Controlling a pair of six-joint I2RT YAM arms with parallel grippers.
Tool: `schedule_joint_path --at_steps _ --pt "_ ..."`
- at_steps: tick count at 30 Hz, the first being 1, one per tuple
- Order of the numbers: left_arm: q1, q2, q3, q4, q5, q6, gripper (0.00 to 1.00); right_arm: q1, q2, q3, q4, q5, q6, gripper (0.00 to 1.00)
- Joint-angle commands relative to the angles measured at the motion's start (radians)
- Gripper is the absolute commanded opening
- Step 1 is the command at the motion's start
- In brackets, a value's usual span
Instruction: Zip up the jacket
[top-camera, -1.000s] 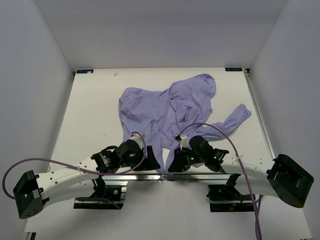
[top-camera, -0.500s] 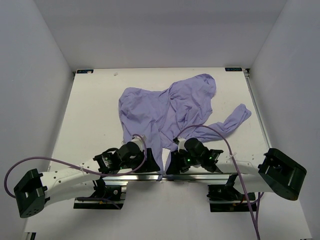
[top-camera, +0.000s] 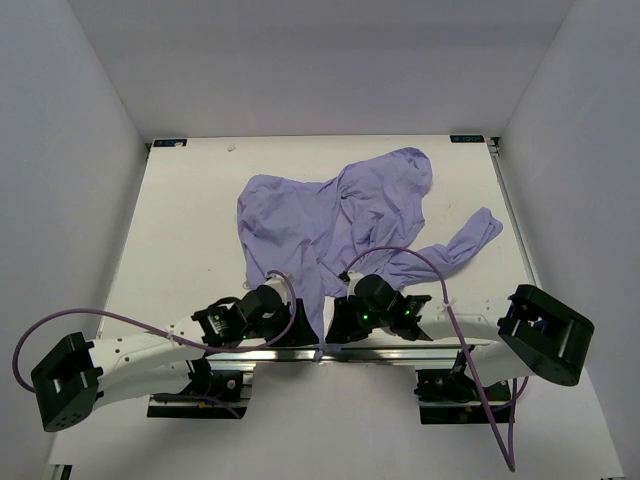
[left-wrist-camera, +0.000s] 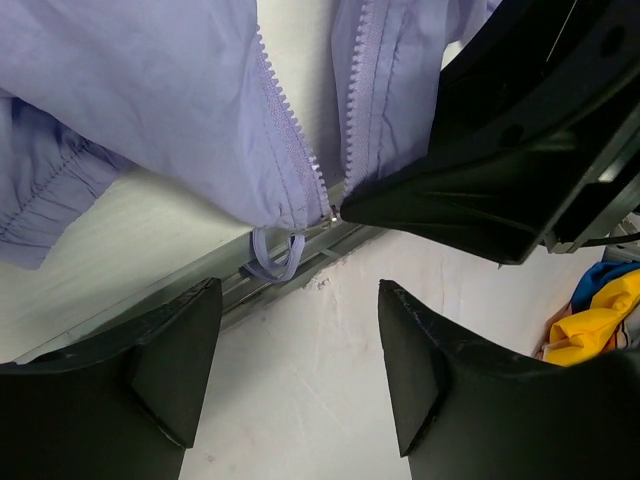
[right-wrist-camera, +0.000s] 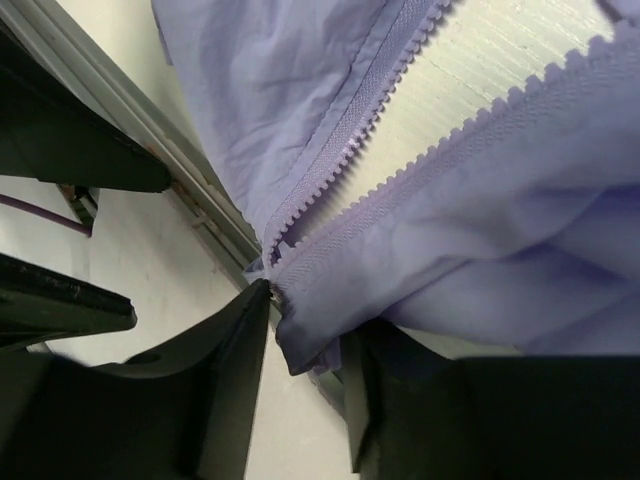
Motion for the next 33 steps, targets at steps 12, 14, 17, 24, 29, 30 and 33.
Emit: schedule_joint_path --at_steps 12,14,17,24,29,30,33 --pt "-0.006 -0.047 -0.011 0.016 -0.012 0.026 0.73 0.011 -0.029 0.029 0.087 -0.040 -0.024 0.00" --pt "-0.006 -0.056 -0.008 0.013 -0.011 0.030 0.73 0.011 -0.037 0.024 0.123 -0.058 -0.026 0.00" --pt "-0.006 -0.082 -0.008 0.013 -0.011 0.033 0.73 0.011 -0.060 0.026 0.145 -0.061 -0.030 0.00" --pt "-0.003 -0.161 0.004 -0.062 -0.066 0.007 0.80 0.008 -0.129 0.034 0.164 -0.039 -0.026 0.00" --pt "0.030 -0.251 -0.018 -0.080 -0.063 -0.033 0.98 -0.022 -0.178 0.021 0.171 -0.052 0.005 0.00" --pt "0.036 -0.266 -0.031 -0.068 -0.054 -0.046 0.98 -0.027 -0.184 0.018 0.177 -0.055 0.011 0.00" --pt "0.073 -0.312 -0.100 0.037 0.017 -0.056 0.98 -0.051 -0.210 -0.022 0.246 -0.101 0.046 0.00"
